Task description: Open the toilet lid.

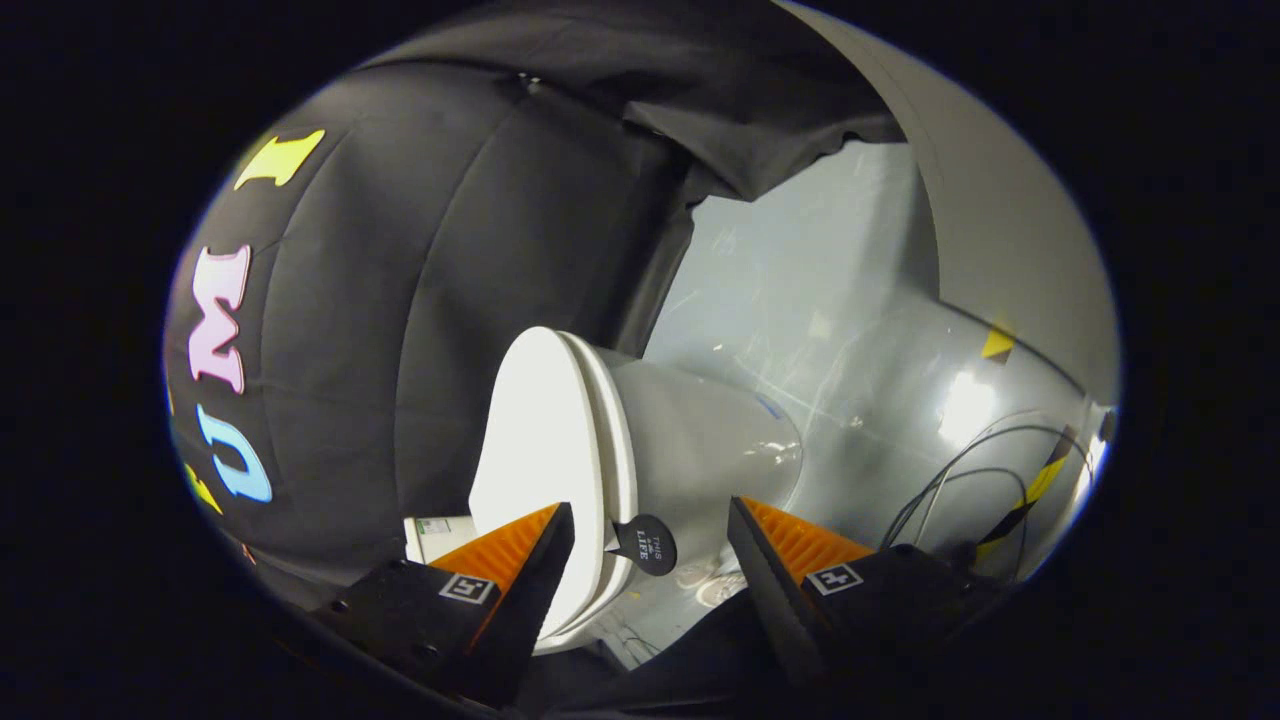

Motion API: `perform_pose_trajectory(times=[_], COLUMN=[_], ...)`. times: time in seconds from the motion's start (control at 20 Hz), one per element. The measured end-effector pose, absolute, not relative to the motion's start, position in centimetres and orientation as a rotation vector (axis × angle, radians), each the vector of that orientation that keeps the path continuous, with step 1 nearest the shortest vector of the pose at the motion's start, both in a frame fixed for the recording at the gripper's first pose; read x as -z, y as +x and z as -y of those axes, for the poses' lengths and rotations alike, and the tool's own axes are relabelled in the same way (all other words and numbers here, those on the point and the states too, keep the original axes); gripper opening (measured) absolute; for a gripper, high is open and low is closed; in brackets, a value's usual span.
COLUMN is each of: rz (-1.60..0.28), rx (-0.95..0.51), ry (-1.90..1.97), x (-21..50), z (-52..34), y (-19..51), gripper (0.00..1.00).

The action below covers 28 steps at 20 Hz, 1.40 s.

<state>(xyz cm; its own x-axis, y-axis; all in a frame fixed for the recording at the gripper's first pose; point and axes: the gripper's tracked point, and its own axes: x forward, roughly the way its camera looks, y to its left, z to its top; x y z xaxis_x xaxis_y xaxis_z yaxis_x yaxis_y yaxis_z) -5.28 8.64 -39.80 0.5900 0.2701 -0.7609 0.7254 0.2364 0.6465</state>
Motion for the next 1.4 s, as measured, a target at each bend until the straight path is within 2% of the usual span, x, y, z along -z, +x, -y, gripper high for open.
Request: perform_pose_trajectory(times=[0.15, 0.25, 0.35, 0.45, 0.6, 1.05, 1.1, 1.2, 1.4], rz=[-0.981, -0.972, -0.980, -1.004, -1.003, -1.035, -1.041, -1.033, -1.046], rx=[0.326, 0.285, 0.265, 0.257, 0.291, 0.154, 0.192, 0.176, 0.169], ry=[1.356, 1.319, 1.298, 1.317, 1.368, 1.346, 1.360, 1.374, 1.342], x=[39.9, 40.1, 40.3, 40.5, 41.4, 40.8, 41.9, 41.1, 40.6], z=[-10.8, -11.5, -11.7, -11.8, -11.3, -11.8, -13.7, -11.5, -11.8], y=[-5.4, -5.0, -4.8, -4.9, -4.7, -4.7, -5.2, -4.5, -4.2], gripper=[0.94, 0.83, 0.52, 0.51, 0.23, 0.24, 0.18, 0.06, 0.06])
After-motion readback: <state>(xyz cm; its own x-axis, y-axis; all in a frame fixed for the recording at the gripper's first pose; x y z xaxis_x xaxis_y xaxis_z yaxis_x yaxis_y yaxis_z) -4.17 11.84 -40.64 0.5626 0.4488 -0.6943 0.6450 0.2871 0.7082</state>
